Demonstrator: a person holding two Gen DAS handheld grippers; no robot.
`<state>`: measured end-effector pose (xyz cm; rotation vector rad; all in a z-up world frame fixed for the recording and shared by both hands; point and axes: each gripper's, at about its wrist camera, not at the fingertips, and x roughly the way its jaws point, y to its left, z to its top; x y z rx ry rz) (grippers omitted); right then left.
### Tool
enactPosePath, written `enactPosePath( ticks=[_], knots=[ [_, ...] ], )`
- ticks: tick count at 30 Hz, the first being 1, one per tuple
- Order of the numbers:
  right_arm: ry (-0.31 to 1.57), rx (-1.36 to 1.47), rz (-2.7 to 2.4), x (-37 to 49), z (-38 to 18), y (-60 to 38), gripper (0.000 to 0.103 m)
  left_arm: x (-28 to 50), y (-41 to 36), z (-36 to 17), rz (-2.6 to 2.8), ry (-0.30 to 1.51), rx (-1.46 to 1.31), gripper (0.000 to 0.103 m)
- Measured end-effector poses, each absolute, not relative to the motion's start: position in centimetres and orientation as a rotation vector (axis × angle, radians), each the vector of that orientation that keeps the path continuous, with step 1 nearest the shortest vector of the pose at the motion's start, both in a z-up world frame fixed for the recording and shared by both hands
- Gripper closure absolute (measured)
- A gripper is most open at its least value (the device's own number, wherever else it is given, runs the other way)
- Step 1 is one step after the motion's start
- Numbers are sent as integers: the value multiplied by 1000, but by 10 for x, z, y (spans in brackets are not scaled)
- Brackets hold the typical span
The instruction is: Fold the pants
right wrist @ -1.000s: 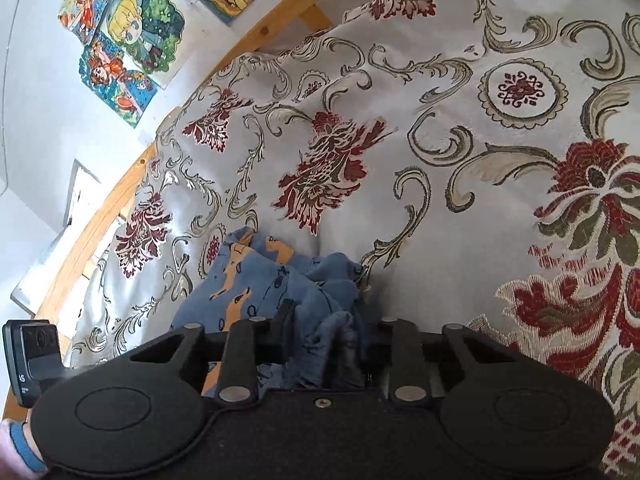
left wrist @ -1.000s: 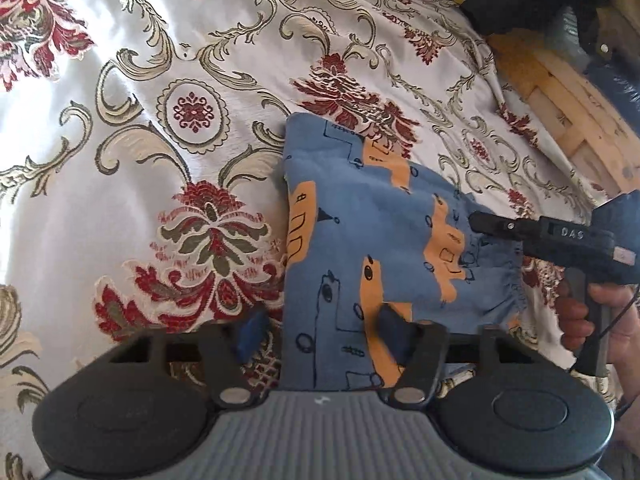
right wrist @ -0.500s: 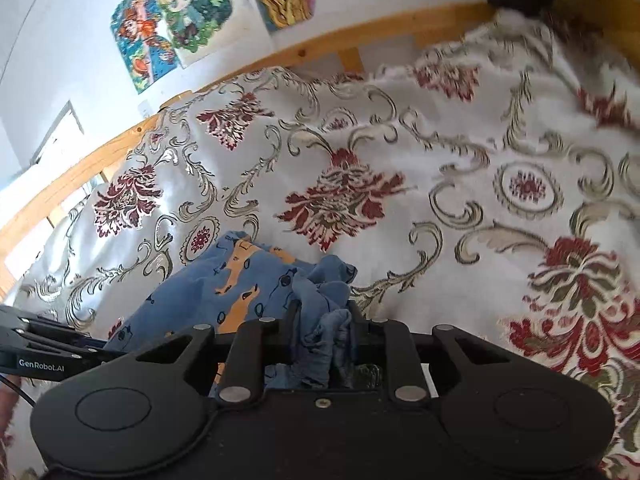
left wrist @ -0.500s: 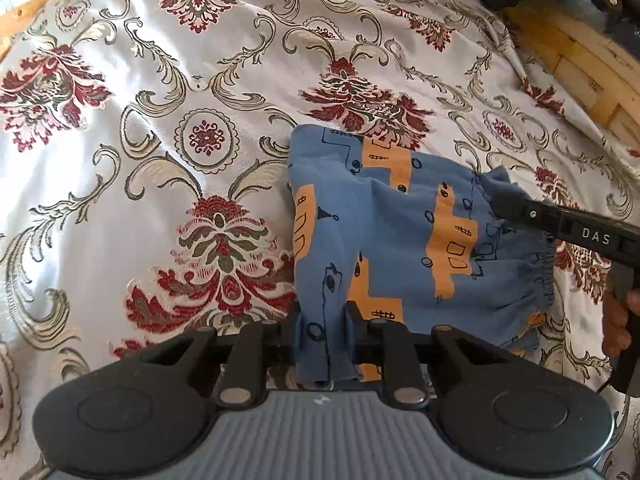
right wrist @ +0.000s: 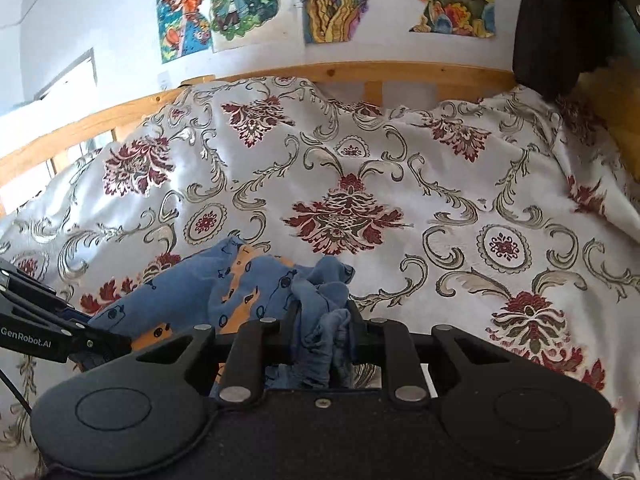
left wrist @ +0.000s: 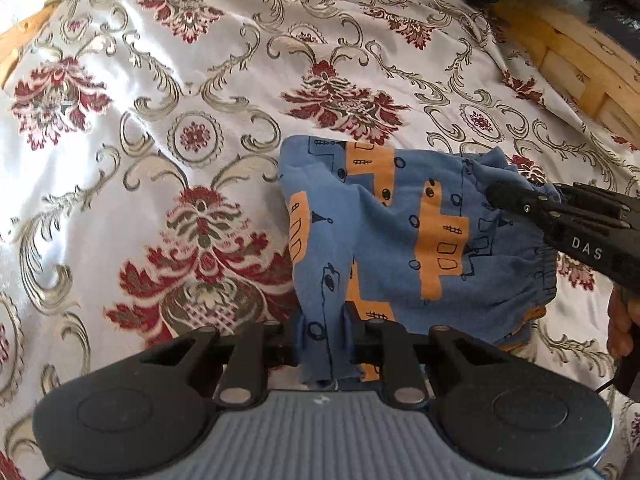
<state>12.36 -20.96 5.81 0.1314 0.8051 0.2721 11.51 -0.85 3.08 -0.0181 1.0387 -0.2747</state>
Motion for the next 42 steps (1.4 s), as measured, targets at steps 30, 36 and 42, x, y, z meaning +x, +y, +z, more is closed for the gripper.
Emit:
enactPosePath(
  ticks=[30, 36, 42],
  knots=[
    [925, 166, 343, 304, -19, -262, 80, 255, 13, -25, -341, 946, -322, 83],
    [909, 217, 356, 296, -42, -271, 79, 253, 26, -45, -388, 918, -378, 79],
    [904, 194, 350, 297, -44, -268, 75, 252, 26, -44, -399, 922, -378, 78]
  ],
)
